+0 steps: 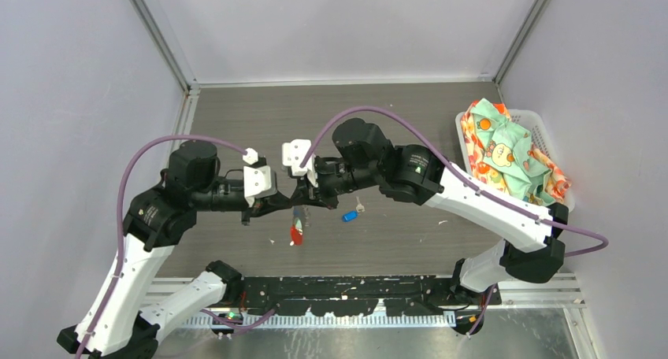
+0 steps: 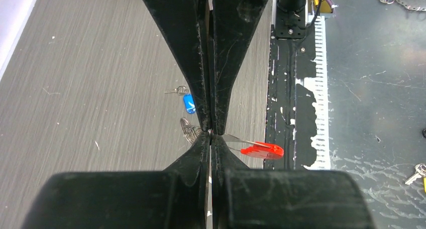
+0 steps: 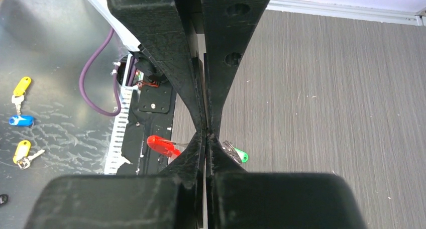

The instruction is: Put the keys on the keyring

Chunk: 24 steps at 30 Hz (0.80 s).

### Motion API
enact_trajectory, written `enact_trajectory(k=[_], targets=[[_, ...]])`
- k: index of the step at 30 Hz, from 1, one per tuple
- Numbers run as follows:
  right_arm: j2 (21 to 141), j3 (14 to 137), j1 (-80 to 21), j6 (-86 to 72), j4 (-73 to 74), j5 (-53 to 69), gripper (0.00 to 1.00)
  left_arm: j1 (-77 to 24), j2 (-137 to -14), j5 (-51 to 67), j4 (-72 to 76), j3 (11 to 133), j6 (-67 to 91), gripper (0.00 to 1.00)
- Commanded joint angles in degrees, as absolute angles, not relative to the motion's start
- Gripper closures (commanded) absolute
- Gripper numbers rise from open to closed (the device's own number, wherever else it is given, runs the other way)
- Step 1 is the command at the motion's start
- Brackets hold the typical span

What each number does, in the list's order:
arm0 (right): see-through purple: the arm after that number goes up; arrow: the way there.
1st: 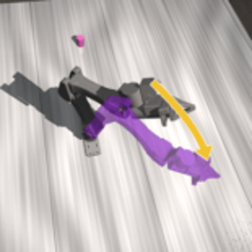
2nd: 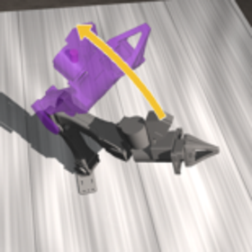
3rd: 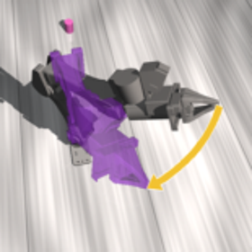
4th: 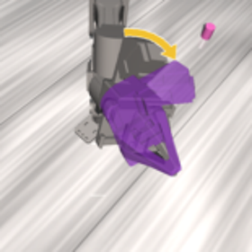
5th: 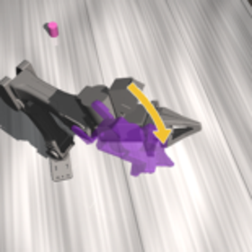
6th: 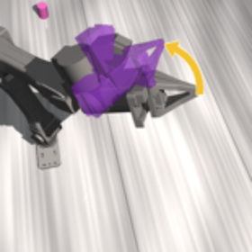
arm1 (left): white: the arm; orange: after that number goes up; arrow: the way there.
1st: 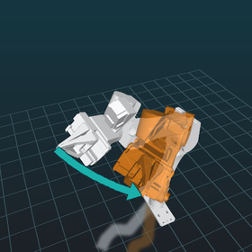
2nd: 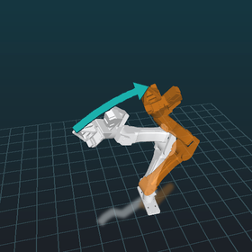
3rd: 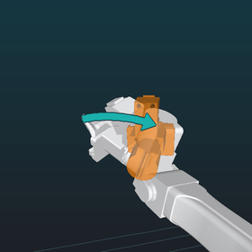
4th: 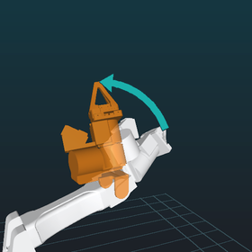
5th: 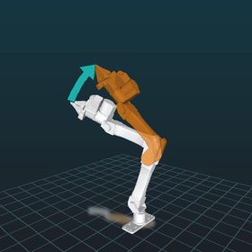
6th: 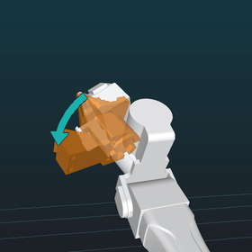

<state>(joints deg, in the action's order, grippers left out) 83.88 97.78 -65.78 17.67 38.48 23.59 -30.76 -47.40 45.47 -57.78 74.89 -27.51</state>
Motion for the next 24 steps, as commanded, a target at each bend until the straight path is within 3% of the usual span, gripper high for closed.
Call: enact_trajectory(k=[1, 8, 11, 13, 24], targets=[[81.7, 96.8, -65.7, 17.7, 34.8, 21.1, 0.99, -31.2, -46.9, 46.1, -56.5, 76.9, -28.0, 1.00], [75.9, 89.0, -65.6, 15.3, 24.5, 17.6, 0.99, -31.2, -46.4, 47.9, -55.2, 77.1, -24.6, 0.98], [71.7, 81.8, -65.2, 11.9, 11.8, 17.8, 0.99, -31.2, -45.5, 48.6, -54.6, 76.7, -22.6, 0.69], [68.7, 76.8, -65.0, 9.6, 4.0, 18.0, 0.99, -31.2, -45.1, 47.3, -55.4, 76.7, -22.9, 0.65], [61.9, 60.6, -63.3, -2.2, -24.2, 21.5, 0.99, -31.2, -44.3, 45.9, -49.1, 75.3, -17.0, 0.67]])
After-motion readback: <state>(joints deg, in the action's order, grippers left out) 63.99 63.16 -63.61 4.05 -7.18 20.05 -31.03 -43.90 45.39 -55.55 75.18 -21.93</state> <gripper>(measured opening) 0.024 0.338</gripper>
